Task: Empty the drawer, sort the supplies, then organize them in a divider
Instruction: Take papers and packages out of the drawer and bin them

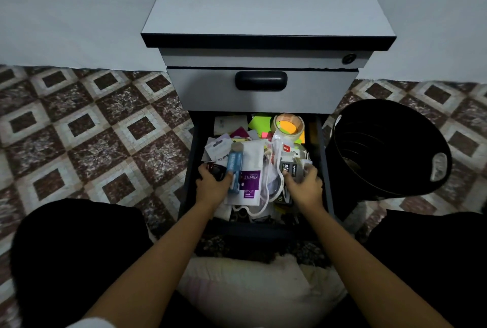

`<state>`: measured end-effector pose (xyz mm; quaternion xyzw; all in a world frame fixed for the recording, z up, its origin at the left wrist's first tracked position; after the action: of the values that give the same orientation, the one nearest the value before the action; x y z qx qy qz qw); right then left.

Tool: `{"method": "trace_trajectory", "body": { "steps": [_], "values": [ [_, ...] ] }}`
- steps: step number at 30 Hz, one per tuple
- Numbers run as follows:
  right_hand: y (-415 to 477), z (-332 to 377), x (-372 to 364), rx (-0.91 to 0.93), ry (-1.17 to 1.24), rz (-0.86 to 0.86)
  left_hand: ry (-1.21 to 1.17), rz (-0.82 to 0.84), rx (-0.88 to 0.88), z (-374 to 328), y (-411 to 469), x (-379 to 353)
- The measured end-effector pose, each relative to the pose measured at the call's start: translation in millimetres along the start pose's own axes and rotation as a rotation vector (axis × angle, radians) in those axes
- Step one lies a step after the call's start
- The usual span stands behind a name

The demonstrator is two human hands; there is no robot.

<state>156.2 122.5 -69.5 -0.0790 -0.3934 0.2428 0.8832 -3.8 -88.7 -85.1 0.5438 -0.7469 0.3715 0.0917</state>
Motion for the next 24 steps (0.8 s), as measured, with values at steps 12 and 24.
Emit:
{"method": "trace_trajectory", "body": {
  "steps": [12, 24],
  "values": [
    [6.6, -3.8, -4.1, -0.036, -0.043, 0.059, 0.003, 0.036, 0.153, 8.0, 10.2, 3.1],
    [26.7, -39.7, -49.3, -0.319, 0.624, 0.206, -0.272, 0.063, 0.183, 2.0, 8.8, -11.8]
  ]
}}
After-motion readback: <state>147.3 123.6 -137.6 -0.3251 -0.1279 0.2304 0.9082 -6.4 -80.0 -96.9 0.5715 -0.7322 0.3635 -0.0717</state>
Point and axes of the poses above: each hand's wrist, its own y-axis towards the middle knuckle, its own x-axis out of the back of the hand, z = x × y, the point moved 9 cm from there along y, towards the middle knuckle, and after that the axes turned 7 degrees about -z, right-handed, at the moved point
